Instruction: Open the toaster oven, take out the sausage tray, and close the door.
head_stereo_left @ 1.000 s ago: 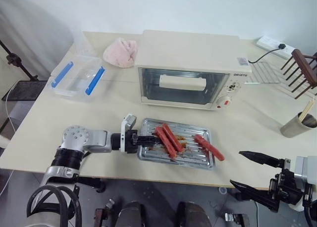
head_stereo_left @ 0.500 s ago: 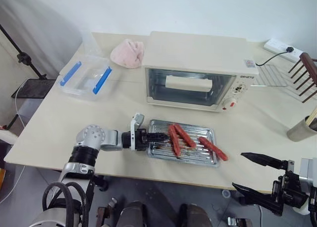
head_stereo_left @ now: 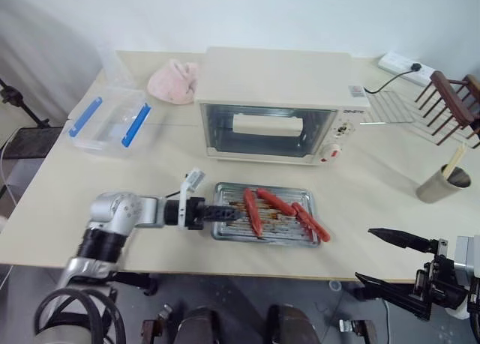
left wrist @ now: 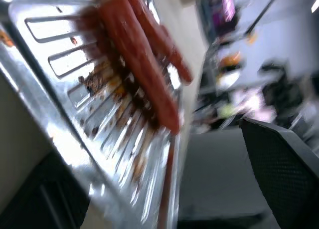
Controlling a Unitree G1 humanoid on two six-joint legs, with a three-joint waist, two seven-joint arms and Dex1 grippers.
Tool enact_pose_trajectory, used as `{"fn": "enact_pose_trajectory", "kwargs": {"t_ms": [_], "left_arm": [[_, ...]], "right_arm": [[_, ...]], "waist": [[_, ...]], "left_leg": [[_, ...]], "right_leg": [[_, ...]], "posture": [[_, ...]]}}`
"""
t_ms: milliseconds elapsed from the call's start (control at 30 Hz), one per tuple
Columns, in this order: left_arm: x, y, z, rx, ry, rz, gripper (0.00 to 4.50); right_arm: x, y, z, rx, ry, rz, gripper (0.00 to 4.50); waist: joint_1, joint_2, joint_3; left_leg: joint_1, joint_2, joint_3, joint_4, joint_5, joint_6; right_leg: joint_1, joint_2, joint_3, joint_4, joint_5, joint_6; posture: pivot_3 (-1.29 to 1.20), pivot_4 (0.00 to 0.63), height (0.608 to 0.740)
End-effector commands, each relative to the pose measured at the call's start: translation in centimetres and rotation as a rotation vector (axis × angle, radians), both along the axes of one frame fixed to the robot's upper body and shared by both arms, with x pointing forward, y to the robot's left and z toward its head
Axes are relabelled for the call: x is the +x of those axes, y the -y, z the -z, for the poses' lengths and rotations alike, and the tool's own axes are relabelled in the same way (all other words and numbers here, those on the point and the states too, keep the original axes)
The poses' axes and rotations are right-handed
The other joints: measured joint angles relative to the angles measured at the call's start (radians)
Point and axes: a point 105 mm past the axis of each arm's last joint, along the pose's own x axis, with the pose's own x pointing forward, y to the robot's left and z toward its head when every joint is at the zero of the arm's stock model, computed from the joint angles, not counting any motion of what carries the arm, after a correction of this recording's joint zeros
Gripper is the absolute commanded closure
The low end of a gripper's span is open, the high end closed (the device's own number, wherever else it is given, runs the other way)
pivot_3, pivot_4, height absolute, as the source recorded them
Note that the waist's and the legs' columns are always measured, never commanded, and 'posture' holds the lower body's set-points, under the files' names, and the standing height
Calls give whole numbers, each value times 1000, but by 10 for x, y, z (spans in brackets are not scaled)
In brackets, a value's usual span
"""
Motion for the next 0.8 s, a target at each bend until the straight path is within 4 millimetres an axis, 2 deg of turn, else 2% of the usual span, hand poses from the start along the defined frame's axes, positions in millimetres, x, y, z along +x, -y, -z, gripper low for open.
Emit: {"fn": "enact_pose_trajectory", "kwargs": {"t_ms": [33,133,200,333,400,533,800], "left_arm": [[0,-28,-5,32,223,-2,11],[-8,-47,-17,27,467,39,11],[-15,-67,-22,76,621,63,11],[-26,-92,-28,143,831,84,11],[-30,-106,-31,170,839,73,11],[-38,-120,-44,213,924,41,11],[-30,-119,-51,226,968,-48,11]], "right_arm": [[3,0,-5,-18,32,-26,0],[7,2,-7,-21,38,-40,0],[9,3,-9,-24,44,-59,0],[13,3,-10,-26,58,-84,0],[15,3,-11,-27,72,-98,0],[20,6,-11,-36,76,-112,0],[27,7,-11,-36,82,-131,0]], "waist": [[-5,0,0],[-7,0,0],[-4,-1,1],[2,0,1],[6,-1,1],[2,-1,1],[-2,-1,1]], "left_leg": [[0,0,0,0,0,0],[0,1,1,-1,-1,-1],[-2,2,1,-1,-1,-1],[-3,3,1,-1,-2,1],[-4,2,1,-1,-3,2],[-4,3,3,-1,-4,4],[-3,2,4,-1,-4,4]], "right_leg": [[0,0,0,0,0,0],[-2,0,0,1,-1,-2],[-4,-1,0,0,-1,-2],[-5,-3,0,-1,-1,-2],[-5,-4,0,-2,-1,-2],[-5,-4,0,-2,0,-1],[-5,-3,-1,-1,0,0]], "posture": [[0,150,740],[0,150,740],[0,150,740],[0,150,740],[0,150,740],[0,150,740],[0,150,740]]}}
